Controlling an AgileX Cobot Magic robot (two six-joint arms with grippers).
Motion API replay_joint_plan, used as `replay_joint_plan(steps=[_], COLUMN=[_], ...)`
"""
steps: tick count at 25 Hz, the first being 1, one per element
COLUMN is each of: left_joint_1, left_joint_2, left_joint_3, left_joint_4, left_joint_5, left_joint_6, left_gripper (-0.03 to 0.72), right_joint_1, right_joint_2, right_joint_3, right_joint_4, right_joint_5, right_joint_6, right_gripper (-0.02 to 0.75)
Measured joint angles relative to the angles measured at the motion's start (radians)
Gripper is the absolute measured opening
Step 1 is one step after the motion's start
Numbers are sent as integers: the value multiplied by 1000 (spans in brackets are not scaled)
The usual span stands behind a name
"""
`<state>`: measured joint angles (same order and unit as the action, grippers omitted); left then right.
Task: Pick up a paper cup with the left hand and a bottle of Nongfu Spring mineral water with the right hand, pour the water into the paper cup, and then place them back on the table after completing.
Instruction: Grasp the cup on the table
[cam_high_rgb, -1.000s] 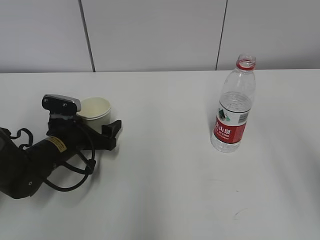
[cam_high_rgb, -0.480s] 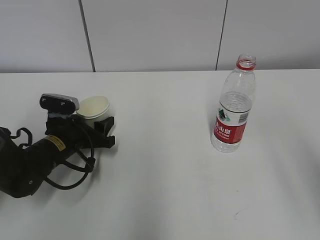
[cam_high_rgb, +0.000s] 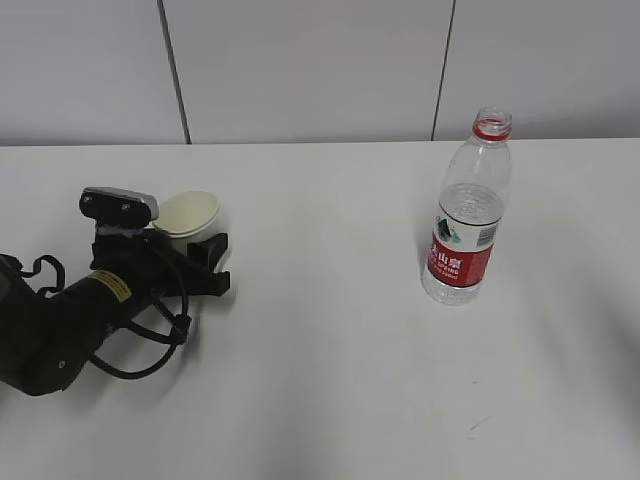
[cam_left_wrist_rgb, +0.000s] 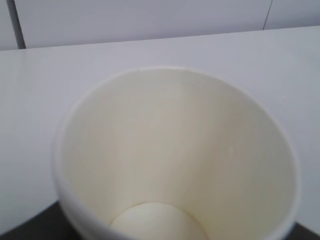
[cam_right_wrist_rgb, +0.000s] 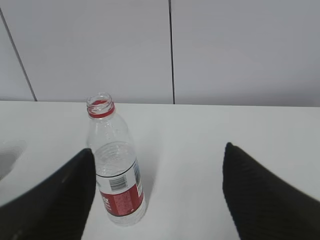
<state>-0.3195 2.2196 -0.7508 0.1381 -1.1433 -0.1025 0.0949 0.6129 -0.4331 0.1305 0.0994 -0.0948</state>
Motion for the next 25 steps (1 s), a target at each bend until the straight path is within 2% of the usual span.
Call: replay_joint_plan(steps=[8,17,19,22,25], left_joint_1=[0,0,0,0,0], left_joint_2=[0,0,0,0,0], left_joint_3=[0,0,0,0,0], left_joint_4=[0,0,0,0,0], left_joint_5=[-1,-2,-2,-2,-2], left_joint_6=[0,0,0,0,1], left_gripper=[398,398,398,398,398], right_joint_1=[0,0,0,0,0], right_joint_2=[269,576,635,722,796], right_joint_3=[0,0,0,4,25], right_joint_4=[6,2,-48,-215,-334], right_joint_5=[-139,-439,-497,-614,-781], right_joint_6=[0,82,95,148,205], right_gripper=[587,587,587,587,587])
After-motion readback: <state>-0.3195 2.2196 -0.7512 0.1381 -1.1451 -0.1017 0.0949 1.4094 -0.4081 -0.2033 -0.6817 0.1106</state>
